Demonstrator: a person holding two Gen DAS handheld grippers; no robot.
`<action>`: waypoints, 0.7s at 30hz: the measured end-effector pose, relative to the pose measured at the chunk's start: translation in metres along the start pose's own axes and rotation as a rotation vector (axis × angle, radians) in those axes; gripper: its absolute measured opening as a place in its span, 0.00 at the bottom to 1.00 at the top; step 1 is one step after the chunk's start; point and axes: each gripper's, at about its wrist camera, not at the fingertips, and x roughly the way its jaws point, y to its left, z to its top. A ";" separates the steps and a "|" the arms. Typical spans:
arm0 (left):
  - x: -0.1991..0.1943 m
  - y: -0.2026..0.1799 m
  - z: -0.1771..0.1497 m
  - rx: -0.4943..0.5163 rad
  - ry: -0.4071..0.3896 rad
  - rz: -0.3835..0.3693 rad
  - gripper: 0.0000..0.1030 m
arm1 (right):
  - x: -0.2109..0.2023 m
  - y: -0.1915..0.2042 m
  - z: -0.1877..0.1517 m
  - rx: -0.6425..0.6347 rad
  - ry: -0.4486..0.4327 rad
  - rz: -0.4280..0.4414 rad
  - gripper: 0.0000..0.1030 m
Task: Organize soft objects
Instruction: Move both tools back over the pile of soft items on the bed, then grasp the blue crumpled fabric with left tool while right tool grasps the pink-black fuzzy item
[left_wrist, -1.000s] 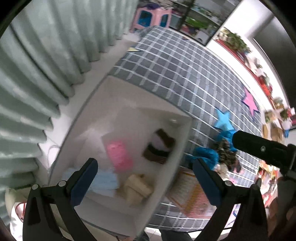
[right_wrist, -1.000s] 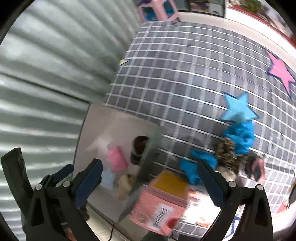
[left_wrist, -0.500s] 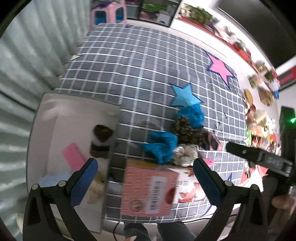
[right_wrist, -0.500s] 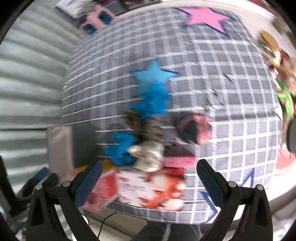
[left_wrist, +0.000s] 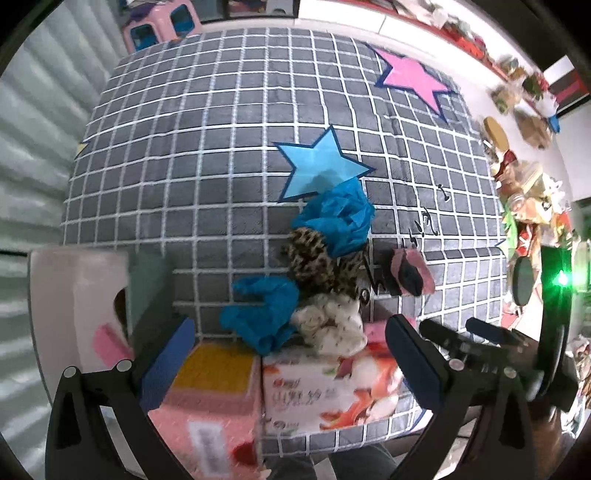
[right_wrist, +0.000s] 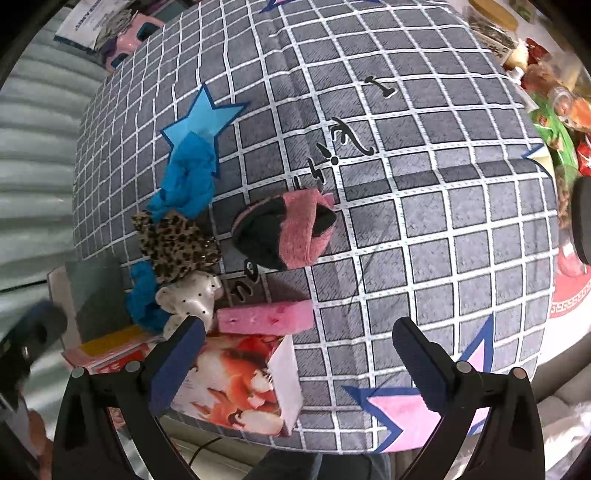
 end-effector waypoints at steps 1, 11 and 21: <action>0.005 -0.004 0.004 0.010 0.007 0.007 1.00 | 0.003 0.000 0.001 -0.007 0.002 0.001 0.99; 0.072 -0.042 0.062 0.127 0.103 0.089 1.00 | 0.026 0.003 0.021 -0.083 -0.012 0.030 0.99; 0.138 -0.048 0.079 0.173 0.216 0.175 0.96 | 0.052 0.007 0.045 -0.121 -0.014 0.040 0.99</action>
